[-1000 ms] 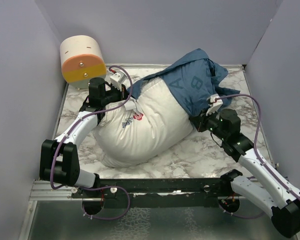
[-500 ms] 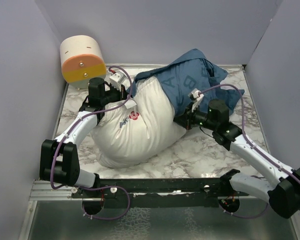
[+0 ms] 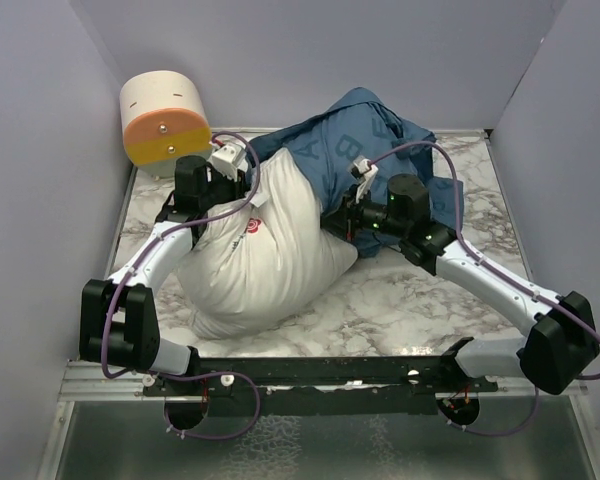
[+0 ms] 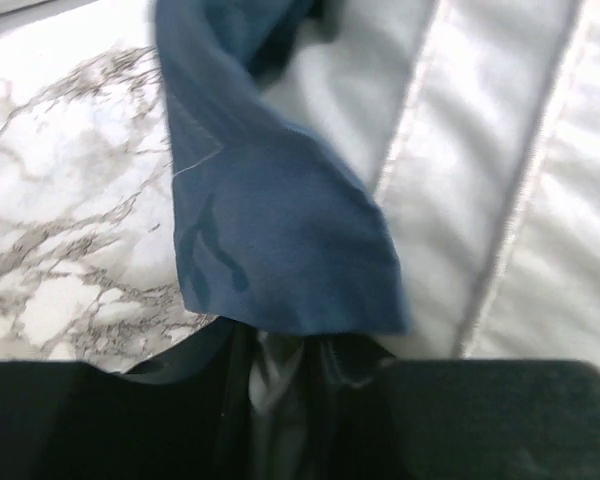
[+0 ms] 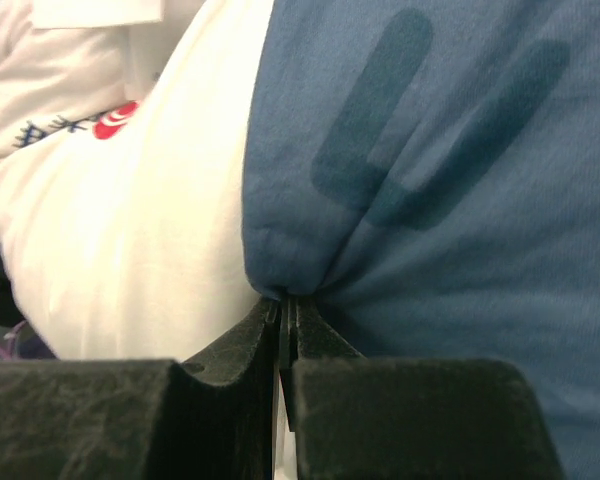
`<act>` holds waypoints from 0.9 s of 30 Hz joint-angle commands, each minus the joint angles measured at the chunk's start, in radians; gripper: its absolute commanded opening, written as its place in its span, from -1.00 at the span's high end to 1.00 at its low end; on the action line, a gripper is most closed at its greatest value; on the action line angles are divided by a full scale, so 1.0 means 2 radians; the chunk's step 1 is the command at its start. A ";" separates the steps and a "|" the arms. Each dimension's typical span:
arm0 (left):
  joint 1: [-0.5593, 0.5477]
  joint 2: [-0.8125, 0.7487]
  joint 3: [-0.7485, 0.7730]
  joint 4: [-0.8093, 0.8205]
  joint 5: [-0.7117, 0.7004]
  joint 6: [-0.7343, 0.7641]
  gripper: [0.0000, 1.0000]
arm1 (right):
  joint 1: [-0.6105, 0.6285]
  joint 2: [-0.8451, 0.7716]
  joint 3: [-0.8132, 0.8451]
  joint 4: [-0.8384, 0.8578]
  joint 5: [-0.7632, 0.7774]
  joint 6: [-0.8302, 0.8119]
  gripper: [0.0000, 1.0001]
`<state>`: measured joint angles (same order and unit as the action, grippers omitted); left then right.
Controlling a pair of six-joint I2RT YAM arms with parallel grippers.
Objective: Put the pillow into the pillowcase
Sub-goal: Stuff the pillow into the pillowcase.
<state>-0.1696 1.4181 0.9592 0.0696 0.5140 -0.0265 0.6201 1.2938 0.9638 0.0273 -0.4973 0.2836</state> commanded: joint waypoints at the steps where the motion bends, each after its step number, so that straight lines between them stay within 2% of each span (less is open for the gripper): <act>1: -0.023 0.001 0.020 -0.035 -0.125 -0.002 0.17 | 0.024 -0.031 -0.011 0.104 0.071 0.025 0.81; 3: -0.018 -0.013 0.026 -0.053 -0.205 0.007 -0.19 | 0.024 -0.045 -0.041 0.098 0.119 0.018 0.54; 5: -0.010 -0.041 0.025 -0.059 -0.260 0.015 -0.45 | 0.024 -0.050 -0.060 0.096 0.144 0.010 0.31; 8: 0.003 -0.093 0.034 -0.075 -0.322 0.020 -0.70 | 0.024 -0.050 -0.054 0.084 0.149 -0.004 -0.02; 11: 0.013 -0.138 0.067 -0.117 -0.343 0.023 -0.80 | 0.023 -0.056 -0.040 0.079 0.150 -0.021 -0.30; 15: 0.019 -0.179 0.110 -0.182 -0.339 0.010 -0.79 | 0.013 -0.078 -0.032 0.082 0.157 -0.031 -0.62; 19: 0.020 -0.212 0.118 -0.231 -0.333 -0.007 -0.77 | -0.013 -0.098 -0.034 0.079 0.141 -0.025 -0.69; 22: 0.020 -0.238 0.119 -0.249 -0.286 -0.023 -0.73 | -0.029 -0.111 -0.042 0.074 0.127 -0.020 -0.70; 27: 0.017 -0.267 0.083 -0.210 -0.029 -0.086 -0.63 | -0.036 -0.146 -0.073 0.069 0.128 -0.014 -0.72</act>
<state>-0.1318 0.9150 1.1744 -0.3580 0.0429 -0.0750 0.5579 1.0611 0.8627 0.1513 -0.2214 0.2420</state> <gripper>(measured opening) 0.839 0.856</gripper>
